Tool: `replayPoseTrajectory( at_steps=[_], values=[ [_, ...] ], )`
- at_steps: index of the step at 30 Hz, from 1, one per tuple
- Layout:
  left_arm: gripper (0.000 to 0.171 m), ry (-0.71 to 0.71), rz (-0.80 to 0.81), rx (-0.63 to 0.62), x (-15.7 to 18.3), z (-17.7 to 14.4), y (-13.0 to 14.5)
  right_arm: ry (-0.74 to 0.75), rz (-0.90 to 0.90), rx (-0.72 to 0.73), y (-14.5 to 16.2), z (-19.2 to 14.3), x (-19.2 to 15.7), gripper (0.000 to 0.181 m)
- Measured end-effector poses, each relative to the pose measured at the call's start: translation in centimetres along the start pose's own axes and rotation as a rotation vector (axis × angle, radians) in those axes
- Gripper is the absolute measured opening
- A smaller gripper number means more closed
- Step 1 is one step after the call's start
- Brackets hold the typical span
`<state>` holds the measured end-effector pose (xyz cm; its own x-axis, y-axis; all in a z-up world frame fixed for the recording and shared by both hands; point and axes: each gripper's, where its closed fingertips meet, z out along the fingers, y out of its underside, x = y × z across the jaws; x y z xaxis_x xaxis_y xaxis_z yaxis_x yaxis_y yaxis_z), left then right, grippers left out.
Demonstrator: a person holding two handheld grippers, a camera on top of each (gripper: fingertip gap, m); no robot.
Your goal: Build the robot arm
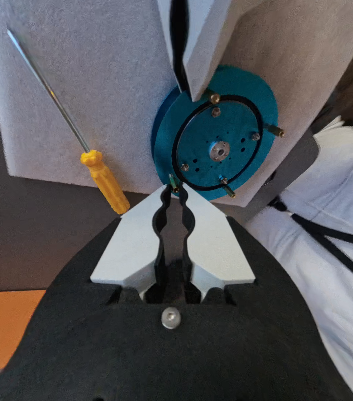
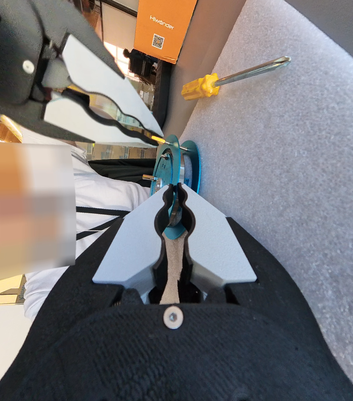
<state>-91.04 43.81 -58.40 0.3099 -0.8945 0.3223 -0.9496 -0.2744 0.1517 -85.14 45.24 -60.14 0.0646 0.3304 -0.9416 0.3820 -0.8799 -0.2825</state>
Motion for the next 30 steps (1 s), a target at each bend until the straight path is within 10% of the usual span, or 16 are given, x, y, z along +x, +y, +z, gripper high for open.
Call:
replayPoseTrajectory(
  at_steps=[10, 14, 19, 21, 30],
  values=[
    [0.004, -0.503, 0.897, -0.224, -0.6, -0.2, 0.0, -0.003, -0.004, 0.001, 0.0, 0.0, 0.0, 0.002],
    [0.045, -0.361, 0.572, -0.047, -0.5, -1.2, -0.8, -0.002, -0.001, -0.001, 0.0, 0.0, 0.0, 0.002],
    [0.020, 0.163, -0.147, 0.117, 1.6, -1.7, -1.1, -0.003, -0.004, -0.001, 0.0, 0.0, 0.0, 0.002],
    [0.000, 0.125, -0.189, 0.102, 0.4, -1.2, -0.5, -0.001, -0.003, -0.002, 0.0, 0.0, 0.0, 0.002],
    [0.026, 0.002, -0.200, 0.026, -0.8, -0.2, 0.1, -0.002, -0.003, 0.001, 0.0, 0.0, 0.0, 0.002]
  ],
)
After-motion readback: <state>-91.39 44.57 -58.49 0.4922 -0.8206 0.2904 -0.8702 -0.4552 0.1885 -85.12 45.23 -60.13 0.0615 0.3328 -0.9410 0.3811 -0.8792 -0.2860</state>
